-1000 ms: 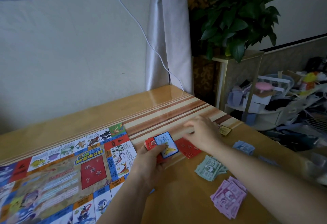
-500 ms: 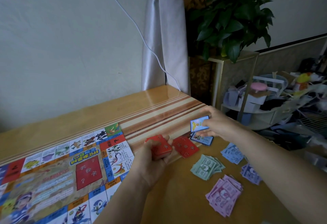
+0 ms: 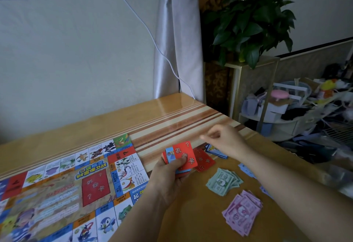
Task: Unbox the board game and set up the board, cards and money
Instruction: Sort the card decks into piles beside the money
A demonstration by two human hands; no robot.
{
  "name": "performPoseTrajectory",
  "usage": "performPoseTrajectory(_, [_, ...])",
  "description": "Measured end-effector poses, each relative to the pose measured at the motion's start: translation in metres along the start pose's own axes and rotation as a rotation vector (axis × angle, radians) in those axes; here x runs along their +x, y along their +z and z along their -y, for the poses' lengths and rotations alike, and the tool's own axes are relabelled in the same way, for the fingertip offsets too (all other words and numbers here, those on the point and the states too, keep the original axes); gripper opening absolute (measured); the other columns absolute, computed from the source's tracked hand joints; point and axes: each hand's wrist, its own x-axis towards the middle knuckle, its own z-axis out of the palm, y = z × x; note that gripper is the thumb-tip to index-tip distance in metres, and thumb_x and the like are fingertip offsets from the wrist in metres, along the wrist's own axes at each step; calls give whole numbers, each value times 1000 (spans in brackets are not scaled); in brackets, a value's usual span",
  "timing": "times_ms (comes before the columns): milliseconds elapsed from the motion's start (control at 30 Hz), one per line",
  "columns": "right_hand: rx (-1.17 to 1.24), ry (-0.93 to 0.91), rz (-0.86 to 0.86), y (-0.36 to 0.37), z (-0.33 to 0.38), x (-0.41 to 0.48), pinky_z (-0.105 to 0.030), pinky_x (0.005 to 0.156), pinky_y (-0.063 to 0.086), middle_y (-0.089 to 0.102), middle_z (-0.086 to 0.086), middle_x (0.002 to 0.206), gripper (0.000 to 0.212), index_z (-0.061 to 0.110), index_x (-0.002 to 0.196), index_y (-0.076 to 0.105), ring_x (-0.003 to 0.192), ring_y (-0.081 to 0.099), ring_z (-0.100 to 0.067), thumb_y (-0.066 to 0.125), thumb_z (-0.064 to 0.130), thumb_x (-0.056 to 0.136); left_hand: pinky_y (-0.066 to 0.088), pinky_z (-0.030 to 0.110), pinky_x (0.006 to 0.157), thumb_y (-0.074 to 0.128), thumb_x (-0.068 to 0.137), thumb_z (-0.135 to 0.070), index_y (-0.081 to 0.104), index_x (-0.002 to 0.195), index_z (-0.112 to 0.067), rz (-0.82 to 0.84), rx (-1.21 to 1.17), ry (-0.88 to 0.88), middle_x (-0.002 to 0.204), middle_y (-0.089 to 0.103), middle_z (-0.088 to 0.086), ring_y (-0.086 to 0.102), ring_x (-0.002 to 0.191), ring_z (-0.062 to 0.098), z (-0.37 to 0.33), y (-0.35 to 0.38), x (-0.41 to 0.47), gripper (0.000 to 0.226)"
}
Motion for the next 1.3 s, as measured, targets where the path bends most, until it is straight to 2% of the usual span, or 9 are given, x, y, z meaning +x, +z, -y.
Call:
performPoseTrajectory(133, [283, 9, 385, 8, 31, -11, -31, 79, 57, 72, 3, 92, 24, 21, 91, 66, 82, 69, -11, 75, 40, 78, 58, 32, 66, 62, 85, -2, 60, 100, -7, 41, 53, 4, 77, 73, 11, 69, 74, 22, 3, 7, -5, 16])
performPoseTrajectory(333, [294, 54, 322, 7, 12, 10, -36, 85, 55, 71, -8, 103, 24, 11, 107, 67, 91, 68, -17, 71, 21, 85, 60, 31, 57, 45, 92, 3, 55, 108, 1, 26, -181, -36, 93, 72, 19, 71, 79, 26, -7, -6, -5, 19])
performPoseTrajectory(667, [20, -11, 285, 28, 6, 10, -28, 80, 49, 61, -6, 122, 38, 26, 114, 63, 107, 57, -17, 76, 30, 79, 60, 31, 61, 52, 91, 2, 54, 115, -3, -25, -57, 24, 112, 65, 21, 65, 101, 31, -3, -25, 2, 25])
performPoseTrajectory(867, [-227, -113, 214, 29, 5, 7, -27, 74, 42, 58, 8, 97, 43, 30, 115, 65, 94, 54, -12, 75, 45, 76, 59, 33, 62, 54, 90, 1, 56, 107, -6, -39, 1, 31, 105, 64, 19, 65, 91, 28, -3, -24, -2, 19])
performPoseTrajectory(933, [-323, -154, 176, 30, 3, 8, -30, 86, 40, 54, 8, 104, 48, 32, 120, 62, 103, 49, -13, 72, 50, 76, 59, 32, 58, 54, 90, 3, 57, 103, -6, -34, 12, 38, 98, 65, 18, 65, 85, 27, -5, -23, -5, 16])
performPoseTrajectory(1033, [-32, -161, 121, 25, 12, 7, -30, 94, 43, 58, 8, 114, 43, 27, 118, 65, 112, 52, -10, 64, 52, 83, 58, 29, 52, 57, 87, 5, 58, 100, -6, -26, 57, 42, 87, 69, 16, 67, 75, 24, -6, -21, -8, 17])
performPoseTrajectory(1100, [246, -103, 253, 17, 28, 0, -21, 84, 45, 64, 15, 104, 36, 25, 107, 69, 101, 59, -3, 64, 51, 82, 58, 29, 54, 59, 85, 6, 59, 99, -6, -3, 85, 47, 78, 72, 13, 70, 68, 22, -6, -18, -9, 18])
performPoseTrajectory(1200, [257, -84, 436, 13, 40, -6, -24, 78, 52, 71, 7, 90, 21, 22, 91, 70, 84, 66, -7, 76, 37, 77, 57, 29, 59, 63, 84, 2, 60, 103, -6, 17, 120, 51, 78, 74, 11, 71, 69, 20, -4, -15, -10, 21])
performPoseTrajectory(1300, [296, -90, 337, 6, 39, -5, -23, 62, 46, 70, -1, 76, 7, 19, 86, 68, 56, 58, -4, 72, 23, 83, 55, 27, 58, 61, 87, -4, 62, 101, -8, 6, 62, 32, 80, 73, 10, 67, 72, 18, -3, -16, -8, 15])
